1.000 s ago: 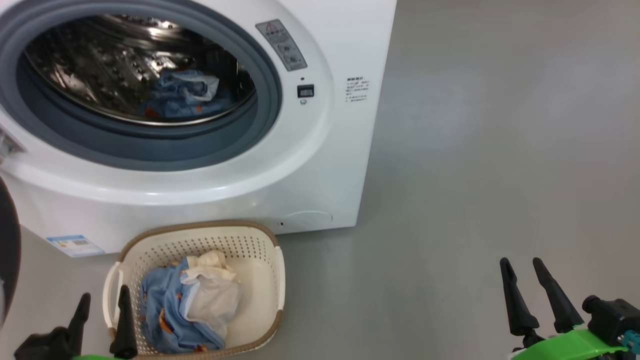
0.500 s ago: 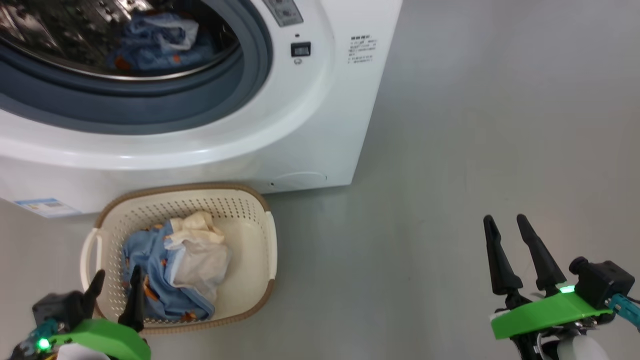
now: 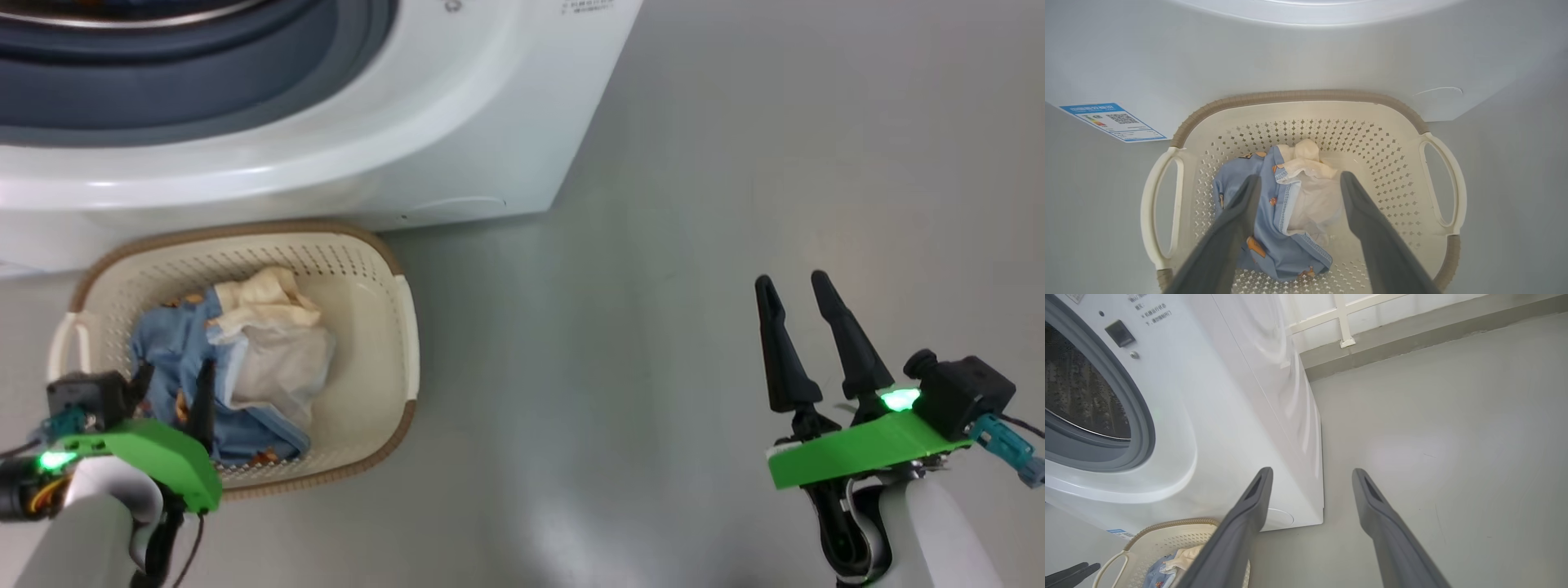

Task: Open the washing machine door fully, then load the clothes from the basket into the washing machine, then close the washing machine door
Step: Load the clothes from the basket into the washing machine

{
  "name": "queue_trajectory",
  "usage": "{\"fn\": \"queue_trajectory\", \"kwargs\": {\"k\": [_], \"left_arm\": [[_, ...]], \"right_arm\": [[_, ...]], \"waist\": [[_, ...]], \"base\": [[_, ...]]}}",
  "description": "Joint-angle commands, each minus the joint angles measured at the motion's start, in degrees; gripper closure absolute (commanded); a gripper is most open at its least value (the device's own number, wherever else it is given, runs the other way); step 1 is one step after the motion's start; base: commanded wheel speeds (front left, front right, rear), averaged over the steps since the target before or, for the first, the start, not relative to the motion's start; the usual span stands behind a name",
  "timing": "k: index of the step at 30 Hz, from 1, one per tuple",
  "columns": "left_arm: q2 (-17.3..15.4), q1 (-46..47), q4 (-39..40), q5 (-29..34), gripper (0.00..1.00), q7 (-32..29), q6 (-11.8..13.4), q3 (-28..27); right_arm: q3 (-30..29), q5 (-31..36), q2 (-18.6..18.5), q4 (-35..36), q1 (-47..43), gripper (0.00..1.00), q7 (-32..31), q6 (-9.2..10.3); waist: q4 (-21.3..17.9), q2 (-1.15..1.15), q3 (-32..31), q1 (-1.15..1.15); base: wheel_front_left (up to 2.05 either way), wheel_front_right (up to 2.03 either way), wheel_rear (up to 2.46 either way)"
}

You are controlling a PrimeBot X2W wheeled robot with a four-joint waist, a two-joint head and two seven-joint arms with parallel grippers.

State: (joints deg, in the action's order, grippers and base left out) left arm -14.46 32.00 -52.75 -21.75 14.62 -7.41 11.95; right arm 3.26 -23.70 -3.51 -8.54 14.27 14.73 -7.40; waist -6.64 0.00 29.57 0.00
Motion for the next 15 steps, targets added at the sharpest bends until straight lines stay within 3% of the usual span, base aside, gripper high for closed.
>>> {"fn": "queue_trajectory", "kwargs": {"k": [1,15], "left_arm": [[-3.0,1.8,-0.9,-0.7,0.0,0.4,-0.1,-0.7],[-7.8,14.7,-13.7,-5.7,0.0,-1.3,-0.1,8.9]], "right_arm": [[1.7,0.8,0.3,1.5,0.8,0.0,0.3,-0.09],[3.9,-0.5,0.6,3.0,4.9,0.0,0.3,-0.09]], "waist": [[-1.7,0.0,4.2,0.0],[-4.8,0.0,13.3,0.0]], "base": [[0.0,0.0,0.0],[0.0,0.0,0.0]]}}
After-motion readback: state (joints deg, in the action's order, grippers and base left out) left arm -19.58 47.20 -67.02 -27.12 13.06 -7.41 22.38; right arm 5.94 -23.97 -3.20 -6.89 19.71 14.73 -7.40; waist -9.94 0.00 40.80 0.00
